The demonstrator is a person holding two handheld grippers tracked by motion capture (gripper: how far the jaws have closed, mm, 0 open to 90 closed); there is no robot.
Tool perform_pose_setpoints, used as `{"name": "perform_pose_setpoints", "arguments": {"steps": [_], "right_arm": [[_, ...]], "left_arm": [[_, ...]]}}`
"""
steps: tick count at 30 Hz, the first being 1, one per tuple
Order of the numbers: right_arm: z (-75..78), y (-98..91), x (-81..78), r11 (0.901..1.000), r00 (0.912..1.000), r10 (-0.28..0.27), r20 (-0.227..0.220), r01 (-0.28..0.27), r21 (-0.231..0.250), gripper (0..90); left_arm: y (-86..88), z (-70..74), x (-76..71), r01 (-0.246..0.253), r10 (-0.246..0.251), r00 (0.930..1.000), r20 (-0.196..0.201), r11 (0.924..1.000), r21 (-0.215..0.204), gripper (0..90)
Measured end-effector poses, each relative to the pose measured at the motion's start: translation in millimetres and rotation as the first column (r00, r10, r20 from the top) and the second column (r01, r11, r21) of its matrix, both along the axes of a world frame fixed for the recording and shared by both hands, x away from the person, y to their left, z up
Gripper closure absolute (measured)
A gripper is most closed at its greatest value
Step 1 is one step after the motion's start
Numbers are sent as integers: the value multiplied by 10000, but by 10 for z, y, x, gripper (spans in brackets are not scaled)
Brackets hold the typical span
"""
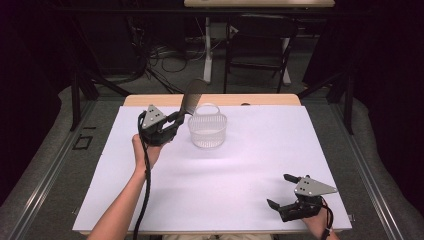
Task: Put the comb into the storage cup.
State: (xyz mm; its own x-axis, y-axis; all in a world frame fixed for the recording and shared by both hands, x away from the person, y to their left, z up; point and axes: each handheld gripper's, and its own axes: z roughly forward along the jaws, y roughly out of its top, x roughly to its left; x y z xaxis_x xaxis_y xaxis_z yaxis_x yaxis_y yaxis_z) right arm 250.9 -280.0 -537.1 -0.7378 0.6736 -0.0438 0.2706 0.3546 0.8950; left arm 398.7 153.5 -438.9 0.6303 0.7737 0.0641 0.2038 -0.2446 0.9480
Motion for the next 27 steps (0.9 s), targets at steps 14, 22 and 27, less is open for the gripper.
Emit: {"name": "perform_pose_setpoints", "arguments": {"steps": [14, 22, 27], "right_arm": [[3, -5, -2, 10000, 10000, -9, -18, 9, 11, 0], [3, -6, -1, 10000, 10000, -9, -11, 9, 2, 0], [3, -10, 1, 10000, 10000, -5, 10, 5, 9, 0]], "left_arm": [[-77, 67, 77, 58, -59, 9997, 223, 10000, 38, 718], [-126, 94, 116, 46, -48, 9993, 372, 10000, 50, 718], [-150, 111, 145, 39, -38, 9989, 465, 10000, -24, 718]]}}
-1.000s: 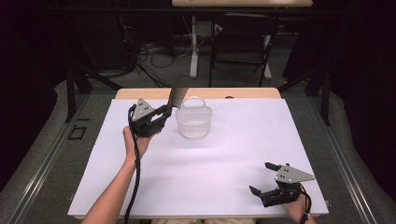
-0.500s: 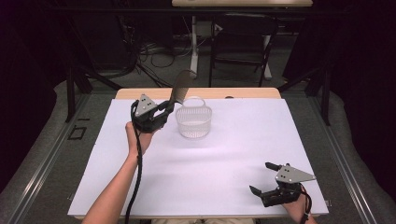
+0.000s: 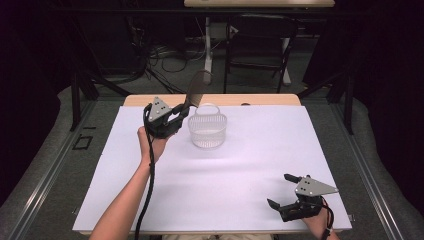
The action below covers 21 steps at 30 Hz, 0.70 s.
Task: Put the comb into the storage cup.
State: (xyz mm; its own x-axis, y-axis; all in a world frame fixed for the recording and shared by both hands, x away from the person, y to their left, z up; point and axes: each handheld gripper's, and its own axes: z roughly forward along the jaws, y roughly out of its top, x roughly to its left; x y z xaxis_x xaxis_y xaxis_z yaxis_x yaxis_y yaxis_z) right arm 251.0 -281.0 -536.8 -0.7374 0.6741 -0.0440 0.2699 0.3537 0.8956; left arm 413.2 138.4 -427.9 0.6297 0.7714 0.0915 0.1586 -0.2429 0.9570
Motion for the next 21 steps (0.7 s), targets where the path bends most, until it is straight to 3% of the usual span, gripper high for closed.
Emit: {"name": "perform_pose_setpoints", "arguments": {"steps": [21], "right_arm": [[0, -4, 1, 10000, 10000, -10, -10, 10, -20, 0]], "left_arm": [[-133, -9, 129, 205, -204, 9997, 161, 9998, -53, 718]]}}
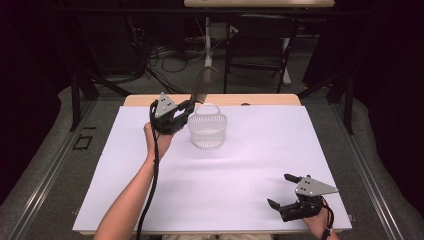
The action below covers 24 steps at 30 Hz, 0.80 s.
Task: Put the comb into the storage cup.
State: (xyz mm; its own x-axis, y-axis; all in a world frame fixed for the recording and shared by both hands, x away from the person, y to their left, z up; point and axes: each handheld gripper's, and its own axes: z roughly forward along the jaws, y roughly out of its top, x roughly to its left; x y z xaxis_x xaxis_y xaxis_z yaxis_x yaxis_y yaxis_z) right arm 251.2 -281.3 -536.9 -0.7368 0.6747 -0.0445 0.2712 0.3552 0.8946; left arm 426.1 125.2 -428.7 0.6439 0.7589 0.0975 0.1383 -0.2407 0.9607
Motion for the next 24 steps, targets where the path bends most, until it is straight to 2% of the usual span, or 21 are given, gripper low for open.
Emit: {"name": "perform_pose_setpoints", "arguments": {"steps": [15, 24], "right_arm": [[2, -5, -1, 10000, 10000, 1, -37, -1, -42, 0], [1, -5, 0, 10000, 10000, 0, -31, -1, -31, 0]], "left_arm": [[-59, -10, 54, 199, -199, 9998, 18, 9998, -89, 717], [-82, -27, 87, 292, -292, 9996, -23, 9996, 44, 717]]}}
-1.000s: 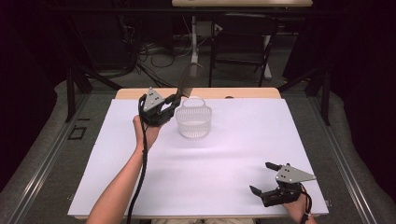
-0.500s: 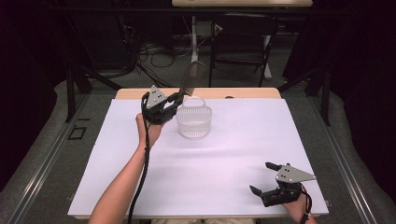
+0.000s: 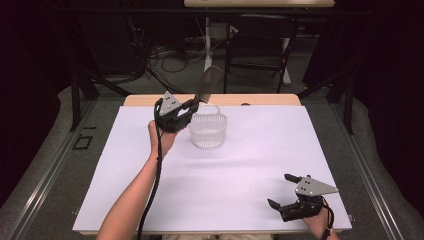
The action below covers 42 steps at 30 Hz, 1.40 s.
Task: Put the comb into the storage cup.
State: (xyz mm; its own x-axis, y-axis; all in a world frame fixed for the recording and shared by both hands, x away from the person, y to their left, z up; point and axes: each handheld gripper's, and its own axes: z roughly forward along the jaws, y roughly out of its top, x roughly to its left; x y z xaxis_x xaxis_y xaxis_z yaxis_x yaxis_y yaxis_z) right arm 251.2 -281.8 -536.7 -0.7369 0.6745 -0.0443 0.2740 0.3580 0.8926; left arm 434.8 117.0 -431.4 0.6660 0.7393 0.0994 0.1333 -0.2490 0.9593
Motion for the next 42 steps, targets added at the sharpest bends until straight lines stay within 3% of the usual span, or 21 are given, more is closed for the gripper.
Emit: {"name": "perform_pose_setpoints", "arguments": {"steps": [16, 25, 42], "right_arm": [[-1, 2, -1, 10000, 10000, -10, 22, 10, 53, 0], [-2, -1, 1, 10000, 10000, -2, -38, 2, 39, 0], [-6, -1, 6, 10000, 10000, 25, -6, -25, 26, 0]], "left_arm": [[-80, -21, 74, 148, -149, 9998, 149, 9999, 85, 718], [-98, -27, 115, 453, -463, 9983, 355, 9986, 279, 718], [-179, -30, 162, 557, -590, 9967, 562, 9968, 581, 717]]}}
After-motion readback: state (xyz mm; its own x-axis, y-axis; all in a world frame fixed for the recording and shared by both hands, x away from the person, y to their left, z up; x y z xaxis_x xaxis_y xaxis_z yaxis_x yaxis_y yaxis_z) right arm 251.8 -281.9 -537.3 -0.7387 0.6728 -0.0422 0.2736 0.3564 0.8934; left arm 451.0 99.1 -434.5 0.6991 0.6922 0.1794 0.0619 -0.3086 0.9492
